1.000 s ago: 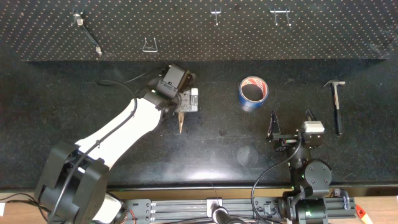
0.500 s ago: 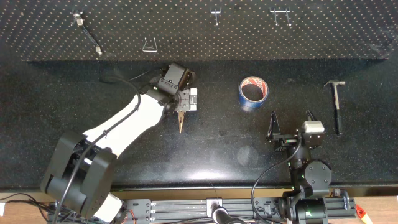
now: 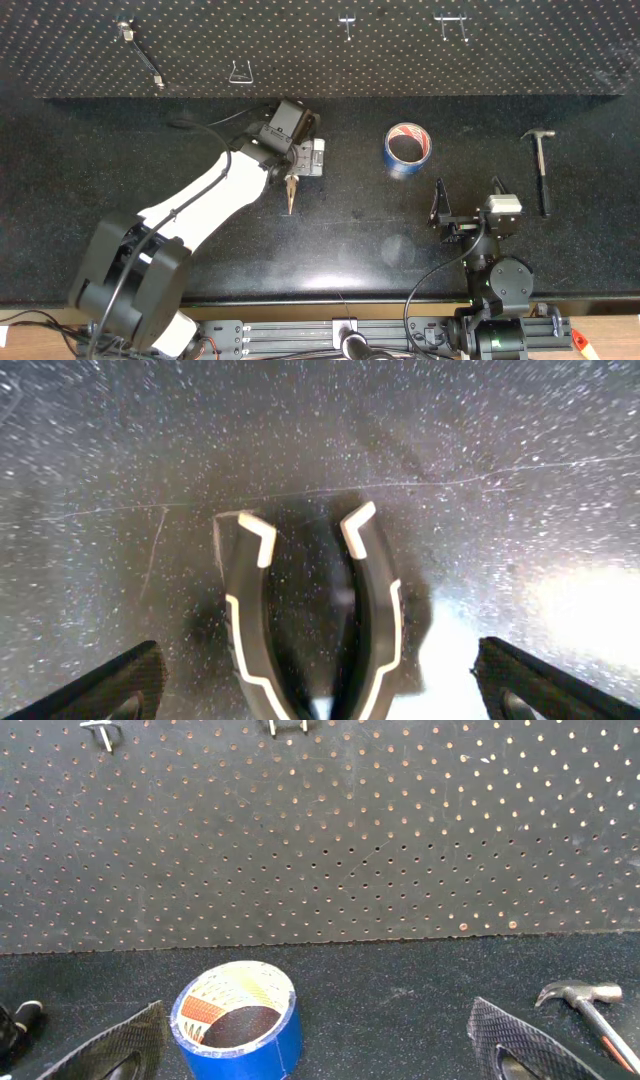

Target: Place Tools Onto Pegboard

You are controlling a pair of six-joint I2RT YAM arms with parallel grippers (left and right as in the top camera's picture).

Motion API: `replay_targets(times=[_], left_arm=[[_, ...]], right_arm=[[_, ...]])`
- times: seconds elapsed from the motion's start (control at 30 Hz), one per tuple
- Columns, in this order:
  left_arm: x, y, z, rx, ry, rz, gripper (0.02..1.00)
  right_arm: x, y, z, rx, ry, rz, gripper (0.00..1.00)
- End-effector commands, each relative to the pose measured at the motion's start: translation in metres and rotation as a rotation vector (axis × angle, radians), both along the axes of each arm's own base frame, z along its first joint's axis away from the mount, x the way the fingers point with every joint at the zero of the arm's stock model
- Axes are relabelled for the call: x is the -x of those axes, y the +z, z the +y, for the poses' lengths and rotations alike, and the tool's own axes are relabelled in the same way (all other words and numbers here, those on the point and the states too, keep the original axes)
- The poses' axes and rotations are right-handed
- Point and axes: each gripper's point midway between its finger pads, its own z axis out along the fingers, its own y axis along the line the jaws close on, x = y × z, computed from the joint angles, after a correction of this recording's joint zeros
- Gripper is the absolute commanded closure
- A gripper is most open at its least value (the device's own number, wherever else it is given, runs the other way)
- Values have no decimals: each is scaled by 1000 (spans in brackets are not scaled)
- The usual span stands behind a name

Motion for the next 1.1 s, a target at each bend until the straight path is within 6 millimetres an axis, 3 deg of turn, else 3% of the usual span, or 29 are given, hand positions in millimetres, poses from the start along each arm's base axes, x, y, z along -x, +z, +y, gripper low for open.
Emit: replay_targets(times=[0.03, 0.2, 0.57, 0.63, 1.1], left_arm=[[-3, -15, 0, -25, 27, 26, 23], [-13, -5, -2, -12, 55, -5, 23], [-5, -9, 8, -51, 85, 28, 18], [-5, -9, 8, -52, 85, 28, 64], [-3, -19, 9, -65, 85, 48, 27]], right_arm=[[0, -1, 2, 10, 11, 0, 25], [0, -1, 2, 10, 11, -1, 25], [0, -1, 2, 10, 11, 0, 25], [0, -1, 2, 10, 11, 0, 25], [0, -1, 2, 10, 11, 0, 25]])
